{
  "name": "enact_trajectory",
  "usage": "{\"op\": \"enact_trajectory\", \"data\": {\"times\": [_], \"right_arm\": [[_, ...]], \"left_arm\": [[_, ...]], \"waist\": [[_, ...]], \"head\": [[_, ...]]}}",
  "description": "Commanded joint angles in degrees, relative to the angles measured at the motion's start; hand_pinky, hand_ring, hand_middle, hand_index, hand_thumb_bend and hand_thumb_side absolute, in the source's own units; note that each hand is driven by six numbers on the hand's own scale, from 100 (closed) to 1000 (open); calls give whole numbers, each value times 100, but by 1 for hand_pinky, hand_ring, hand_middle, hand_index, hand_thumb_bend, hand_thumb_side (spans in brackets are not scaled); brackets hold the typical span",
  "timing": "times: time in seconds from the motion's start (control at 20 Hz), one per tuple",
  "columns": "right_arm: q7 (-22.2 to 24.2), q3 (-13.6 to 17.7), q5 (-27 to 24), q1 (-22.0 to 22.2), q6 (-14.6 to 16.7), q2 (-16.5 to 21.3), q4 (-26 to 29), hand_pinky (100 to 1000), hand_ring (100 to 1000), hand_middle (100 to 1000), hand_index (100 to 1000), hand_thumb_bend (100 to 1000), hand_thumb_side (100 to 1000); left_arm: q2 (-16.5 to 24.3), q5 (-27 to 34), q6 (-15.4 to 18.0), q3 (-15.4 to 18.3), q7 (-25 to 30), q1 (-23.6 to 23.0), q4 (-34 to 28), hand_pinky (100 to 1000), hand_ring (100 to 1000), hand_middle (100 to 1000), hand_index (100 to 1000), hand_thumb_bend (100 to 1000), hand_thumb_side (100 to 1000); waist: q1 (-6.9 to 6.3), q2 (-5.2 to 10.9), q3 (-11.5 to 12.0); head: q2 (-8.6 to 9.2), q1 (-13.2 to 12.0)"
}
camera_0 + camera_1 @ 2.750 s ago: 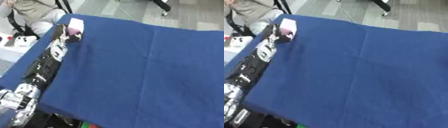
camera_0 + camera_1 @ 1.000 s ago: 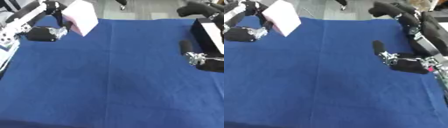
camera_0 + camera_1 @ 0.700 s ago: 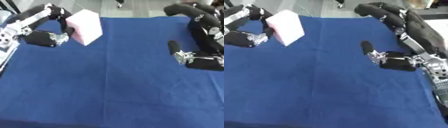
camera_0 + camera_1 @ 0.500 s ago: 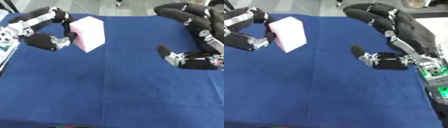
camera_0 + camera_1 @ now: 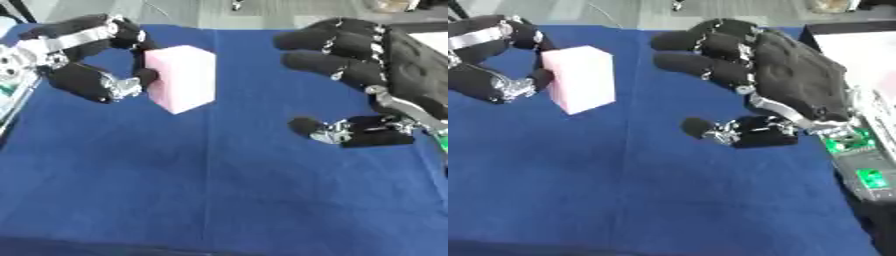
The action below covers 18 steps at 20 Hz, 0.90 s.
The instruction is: Pick up the objects with one hand, pass them to the other hand, and then place them into the box on the other side of the table.
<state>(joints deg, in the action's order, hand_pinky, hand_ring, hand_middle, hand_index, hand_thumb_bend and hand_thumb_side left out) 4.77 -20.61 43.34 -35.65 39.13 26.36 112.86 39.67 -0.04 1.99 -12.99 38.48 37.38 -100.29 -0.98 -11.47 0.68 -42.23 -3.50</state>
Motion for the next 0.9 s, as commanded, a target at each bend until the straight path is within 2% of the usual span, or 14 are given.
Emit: {"op": "enact_trajectory", "data": {"times": [0.05, 0.45, 0.9], "right_arm": [[-104, -58, 212, -152, 65, -19, -50, 796, 828, 919, 956, 392, 106], [-534, -231, 893, -342, -96, -293, -269, 787, 819, 915, 945, 459, 100], [-1025, -362, 1572, -450, -540, -482, -344, 778, 811, 912, 938, 472, 100]], "left_arm": [[37, 163, -55, 61, 68, 145, -122, 699, 476, 347, 644, 100, 463], [-92, 466, -213, 42, 184, 247, -253, 698, 472, 342, 642, 100, 474], [-231, 660, -363, -88, 304, 332, -371, 697, 470, 339, 641, 100, 488]], "waist": [[-13, 138, 9], [-23, 145, 38], [-18, 140, 60]], "head": [[7, 6], [21, 42], [36, 75]]}}
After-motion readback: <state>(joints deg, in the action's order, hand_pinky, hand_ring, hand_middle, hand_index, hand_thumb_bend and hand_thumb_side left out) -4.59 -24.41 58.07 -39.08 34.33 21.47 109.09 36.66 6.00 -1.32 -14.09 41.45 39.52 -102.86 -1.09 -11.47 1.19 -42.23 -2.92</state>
